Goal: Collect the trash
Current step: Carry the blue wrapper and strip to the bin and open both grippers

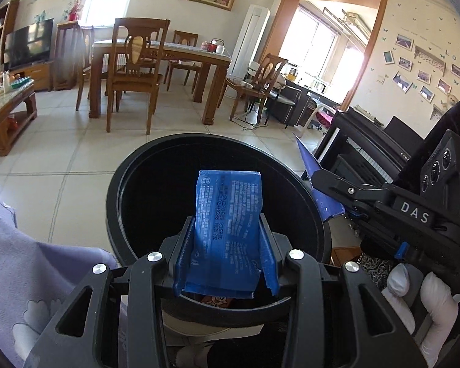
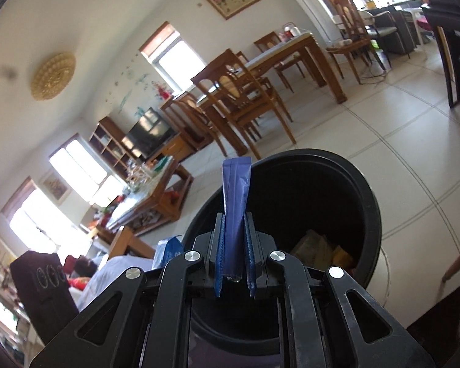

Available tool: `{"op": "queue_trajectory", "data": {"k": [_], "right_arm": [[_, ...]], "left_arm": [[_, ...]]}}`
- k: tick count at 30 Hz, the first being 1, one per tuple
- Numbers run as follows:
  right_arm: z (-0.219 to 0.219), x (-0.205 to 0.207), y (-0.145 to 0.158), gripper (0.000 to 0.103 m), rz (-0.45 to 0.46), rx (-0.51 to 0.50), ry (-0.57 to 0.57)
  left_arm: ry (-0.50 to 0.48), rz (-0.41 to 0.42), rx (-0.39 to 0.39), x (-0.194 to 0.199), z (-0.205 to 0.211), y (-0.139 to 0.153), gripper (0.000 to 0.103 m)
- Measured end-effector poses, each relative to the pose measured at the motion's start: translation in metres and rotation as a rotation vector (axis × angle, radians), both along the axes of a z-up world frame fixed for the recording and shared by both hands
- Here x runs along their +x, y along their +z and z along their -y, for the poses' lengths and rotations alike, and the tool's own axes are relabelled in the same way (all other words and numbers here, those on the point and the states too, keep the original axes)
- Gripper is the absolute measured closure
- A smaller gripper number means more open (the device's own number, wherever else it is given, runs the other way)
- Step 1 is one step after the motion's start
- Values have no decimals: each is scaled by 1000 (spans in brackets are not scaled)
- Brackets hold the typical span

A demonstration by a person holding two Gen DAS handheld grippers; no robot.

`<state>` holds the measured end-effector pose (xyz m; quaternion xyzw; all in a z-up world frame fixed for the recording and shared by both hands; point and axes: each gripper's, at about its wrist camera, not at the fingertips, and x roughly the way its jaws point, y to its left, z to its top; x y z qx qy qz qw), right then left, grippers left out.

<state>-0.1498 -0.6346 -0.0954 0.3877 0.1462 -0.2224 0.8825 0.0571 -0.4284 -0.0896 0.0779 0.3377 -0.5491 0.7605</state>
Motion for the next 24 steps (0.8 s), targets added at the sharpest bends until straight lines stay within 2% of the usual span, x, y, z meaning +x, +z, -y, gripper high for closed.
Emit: {"op": "queue_trajectory", "data": {"k": [9, 24], "right_arm": [[16, 3, -33, 90, -47, 80, -46], [22, 31, -37, 89, -75, 102, -39]], "left_arm": [[-16, 17, 92, -4, 24, -22, 64], [-25, 21, 160, -6, 42, -32, 63]]}}
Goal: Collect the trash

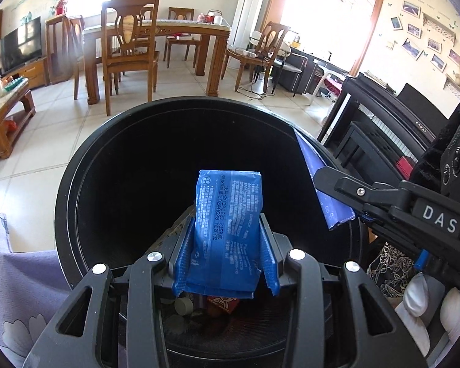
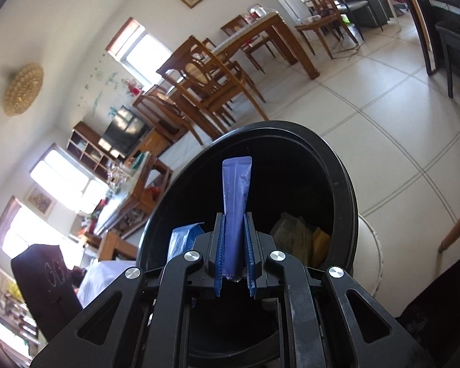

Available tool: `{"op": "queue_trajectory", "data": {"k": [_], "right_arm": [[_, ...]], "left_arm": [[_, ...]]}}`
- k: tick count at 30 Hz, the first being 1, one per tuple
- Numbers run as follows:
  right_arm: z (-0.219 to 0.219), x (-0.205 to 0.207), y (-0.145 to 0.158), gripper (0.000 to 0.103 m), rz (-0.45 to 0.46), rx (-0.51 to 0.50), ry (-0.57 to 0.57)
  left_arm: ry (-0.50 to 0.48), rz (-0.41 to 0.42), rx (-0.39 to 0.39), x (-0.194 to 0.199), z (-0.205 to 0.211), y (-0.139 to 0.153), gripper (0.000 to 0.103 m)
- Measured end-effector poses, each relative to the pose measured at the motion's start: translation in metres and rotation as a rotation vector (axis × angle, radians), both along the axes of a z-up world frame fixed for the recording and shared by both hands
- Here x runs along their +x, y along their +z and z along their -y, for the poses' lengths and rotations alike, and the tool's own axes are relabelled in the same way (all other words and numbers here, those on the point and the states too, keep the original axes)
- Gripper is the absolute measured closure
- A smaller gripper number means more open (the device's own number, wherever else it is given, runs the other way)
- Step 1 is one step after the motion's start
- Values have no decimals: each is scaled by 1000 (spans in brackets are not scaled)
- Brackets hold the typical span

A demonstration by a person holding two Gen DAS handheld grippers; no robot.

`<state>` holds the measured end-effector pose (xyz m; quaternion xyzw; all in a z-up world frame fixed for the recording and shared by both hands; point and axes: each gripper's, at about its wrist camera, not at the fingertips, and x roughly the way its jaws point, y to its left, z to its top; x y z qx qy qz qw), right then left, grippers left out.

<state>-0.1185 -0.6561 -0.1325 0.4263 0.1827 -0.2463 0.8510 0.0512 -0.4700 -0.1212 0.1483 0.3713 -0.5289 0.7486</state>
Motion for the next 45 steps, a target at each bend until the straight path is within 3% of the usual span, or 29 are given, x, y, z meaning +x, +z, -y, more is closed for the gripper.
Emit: {"op": "queue_trajectory", "data": {"k": [3, 5, 7, 9, 10, 22, 28, 32, 38, 40, 45], "right_arm": [[1, 2, 1, 82, -10, 1, -7], [-1, 1, 1, 68, -14, 8, -9], [-2, 1, 0, 54, -12, 13, -21], [-3, 2, 1, 54, -16, 4, -23], [-4, 2, 2, 54, -14, 2, -22], [-11, -2, 8, 54, 43, -10, -21], [-17, 0, 11, 54, 64, -24, -6], [-23, 6, 11, 49, 70, -27, 12], [-46, 26, 17, 39, 63, -74, 78], [-60, 37, 20, 32, 53, -98, 116], [-116, 79, 32, 28, 30, -185, 262]], "left_arm": [[11, 12, 21, 0, 3, -1, 61], [19, 33, 34, -4, 7, -1, 60], [26, 63, 45, -7, 10, 2, 44], [40, 87, 31, -10, 8, 5, 23], [43, 91, 20, -11, 7, 6, 21], [82, 96, -1, -7, -1, 10, 16], [114, 157, -45, -11, -22, 23, 5], [144, 203, -73, -12, -44, 36, 5], [254, 237, -118, -4, -99, 56, 5], [311, 247, -124, 0, -122, 63, 5], [501, 281, -128, 19, -192, 77, 5]]}}
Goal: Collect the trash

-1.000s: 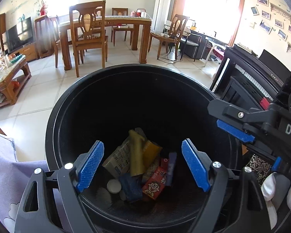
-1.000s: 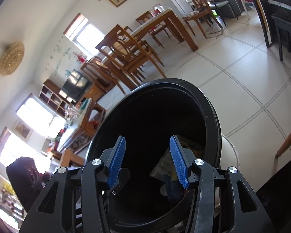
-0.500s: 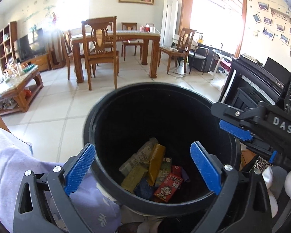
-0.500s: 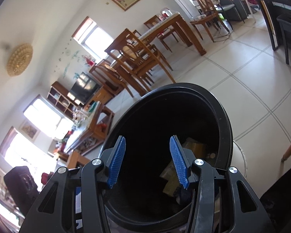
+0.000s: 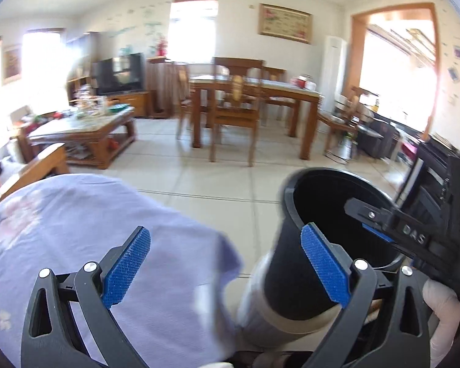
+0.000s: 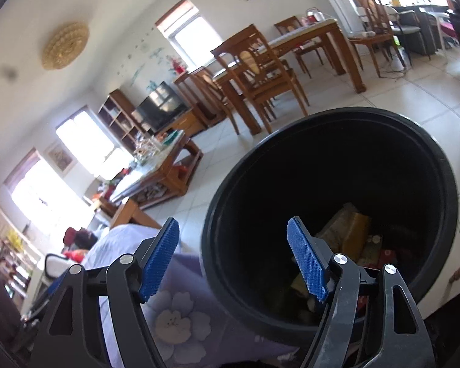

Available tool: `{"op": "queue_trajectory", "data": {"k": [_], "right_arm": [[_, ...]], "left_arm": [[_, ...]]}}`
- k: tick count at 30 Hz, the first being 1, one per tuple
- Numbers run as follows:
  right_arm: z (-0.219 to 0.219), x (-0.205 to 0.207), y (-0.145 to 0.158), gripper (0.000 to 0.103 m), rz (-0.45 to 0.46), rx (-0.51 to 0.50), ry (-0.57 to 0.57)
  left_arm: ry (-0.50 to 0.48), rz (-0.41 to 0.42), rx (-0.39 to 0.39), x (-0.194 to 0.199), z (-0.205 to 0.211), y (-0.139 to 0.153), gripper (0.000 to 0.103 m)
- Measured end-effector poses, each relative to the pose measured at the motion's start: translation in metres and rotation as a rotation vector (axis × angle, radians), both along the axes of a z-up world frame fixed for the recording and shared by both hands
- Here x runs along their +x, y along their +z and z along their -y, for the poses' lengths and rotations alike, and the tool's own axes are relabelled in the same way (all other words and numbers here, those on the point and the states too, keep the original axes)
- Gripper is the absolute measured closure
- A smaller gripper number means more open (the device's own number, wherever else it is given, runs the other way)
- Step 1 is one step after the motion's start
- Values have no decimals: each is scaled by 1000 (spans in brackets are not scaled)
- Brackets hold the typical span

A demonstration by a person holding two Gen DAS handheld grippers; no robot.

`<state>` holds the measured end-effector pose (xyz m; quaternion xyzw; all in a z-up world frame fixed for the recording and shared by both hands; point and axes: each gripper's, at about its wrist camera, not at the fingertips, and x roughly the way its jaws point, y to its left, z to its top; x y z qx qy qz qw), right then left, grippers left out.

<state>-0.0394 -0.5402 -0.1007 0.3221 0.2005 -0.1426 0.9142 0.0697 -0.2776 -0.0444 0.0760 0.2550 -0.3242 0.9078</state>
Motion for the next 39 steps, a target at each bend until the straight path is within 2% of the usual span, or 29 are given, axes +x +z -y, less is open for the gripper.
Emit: {"op": "queue_trajectory", "data": {"k": [3, 7, 12, 14, 16, 21, 24, 28, 33, 39], "right_arm": [[-56, 29, 15, 21, 6, -109, 102], [-143, 66, 44, 5, 60, -288, 250], [-230, 96, 79, 5, 193, -457, 343], [-251, 105, 87, 5, 240, -476, 361], [-267, 120, 91, 5, 249, -490, 370], [-302, 147, 83, 5, 286, -558, 397], [-312, 158, 74, 5, 292, -580, 411], [-316, 165, 62, 5, 291, -573, 422], [-309, 160, 61, 5, 333, -545, 381], [-309, 151, 61, 5, 350, -559, 365]], "left_arm": [[149, 53, 9, 13, -47, 4, 5], [352, 116, 51, 26, -109, 10, 5], [561, 182, 19, 33, -195, 22, 5], [622, 209, 17, 34, -219, 25, 5], [670, 232, 14, 35, -240, 26, 5], [736, 243, -28, 40, -268, 19, 5], [743, 278, -17, 38, -274, 11, 5], [739, 296, -15, 41, -270, 8, 5], [733, 319, -62, 38, -273, 11, 5], [757, 270, -60, 47, -278, 7, 5]]}}
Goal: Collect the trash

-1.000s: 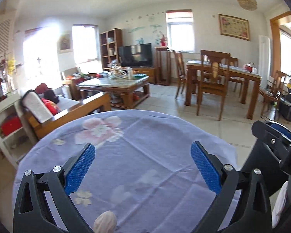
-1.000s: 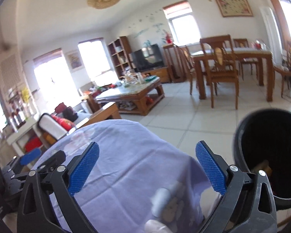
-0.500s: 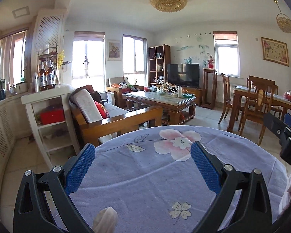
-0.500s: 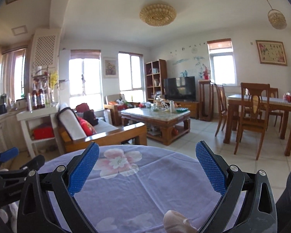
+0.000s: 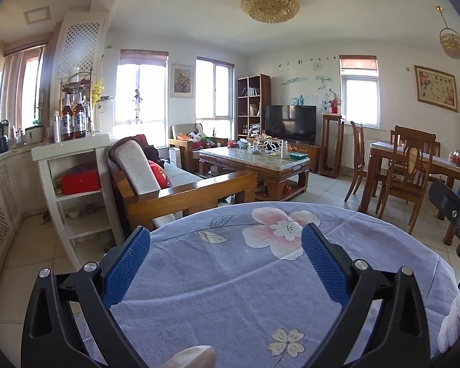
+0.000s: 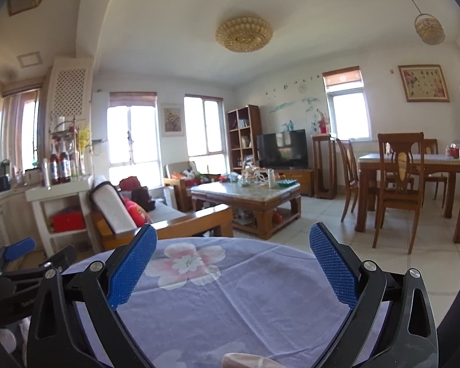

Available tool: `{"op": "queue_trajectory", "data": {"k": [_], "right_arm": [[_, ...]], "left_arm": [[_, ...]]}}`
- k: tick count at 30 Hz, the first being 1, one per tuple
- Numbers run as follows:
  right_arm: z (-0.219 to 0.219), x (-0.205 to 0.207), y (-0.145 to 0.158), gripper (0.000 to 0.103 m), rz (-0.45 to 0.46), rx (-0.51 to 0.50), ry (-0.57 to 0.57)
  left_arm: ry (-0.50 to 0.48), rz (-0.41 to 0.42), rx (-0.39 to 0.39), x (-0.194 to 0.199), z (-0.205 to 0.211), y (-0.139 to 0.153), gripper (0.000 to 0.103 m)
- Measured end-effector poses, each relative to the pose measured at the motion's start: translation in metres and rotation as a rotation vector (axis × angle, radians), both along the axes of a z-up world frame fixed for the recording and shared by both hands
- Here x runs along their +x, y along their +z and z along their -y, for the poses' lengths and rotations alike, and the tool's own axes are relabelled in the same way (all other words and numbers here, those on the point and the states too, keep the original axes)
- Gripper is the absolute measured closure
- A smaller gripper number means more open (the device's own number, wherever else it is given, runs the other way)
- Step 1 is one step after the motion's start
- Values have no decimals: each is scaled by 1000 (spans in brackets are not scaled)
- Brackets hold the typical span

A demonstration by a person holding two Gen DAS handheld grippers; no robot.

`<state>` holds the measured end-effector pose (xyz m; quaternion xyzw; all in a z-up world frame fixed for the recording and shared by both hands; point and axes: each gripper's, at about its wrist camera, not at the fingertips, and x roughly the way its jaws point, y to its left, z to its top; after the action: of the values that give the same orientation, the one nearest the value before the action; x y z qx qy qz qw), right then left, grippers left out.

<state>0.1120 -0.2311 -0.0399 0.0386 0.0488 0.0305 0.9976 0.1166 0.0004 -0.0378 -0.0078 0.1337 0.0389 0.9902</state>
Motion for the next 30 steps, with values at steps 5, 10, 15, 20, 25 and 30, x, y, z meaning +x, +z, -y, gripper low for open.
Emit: {"op": "queue_trajectory", "data": {"k": [5, 10, 15, 20, 25, 30], "right_arm": [[-1, 0, -2, 5, -6, -11, 1], [-2, 2, -3, 5, -14, -17, 3], [-3, 2, -3, 5, -18, -23, 3], [-2, 2, -3, 5, -21, -26, 4], [-2, 2, -3, 5, -19, -28, 4], [-2, 2, -3, 5, -20, -27, 4]], "left_arm": [[8, 22, -12, -9, -2, -1, 5], [8, 24, -4, -9, -2, 1, 5], [9, 29, -9, -9, -3, 1, 5], [8, 34, 0, -10, -2, 1, 5], [11, 38, 2, -10, -3, 1, 5], [13, 40, 6, -10, -2, 1, 5]]}}
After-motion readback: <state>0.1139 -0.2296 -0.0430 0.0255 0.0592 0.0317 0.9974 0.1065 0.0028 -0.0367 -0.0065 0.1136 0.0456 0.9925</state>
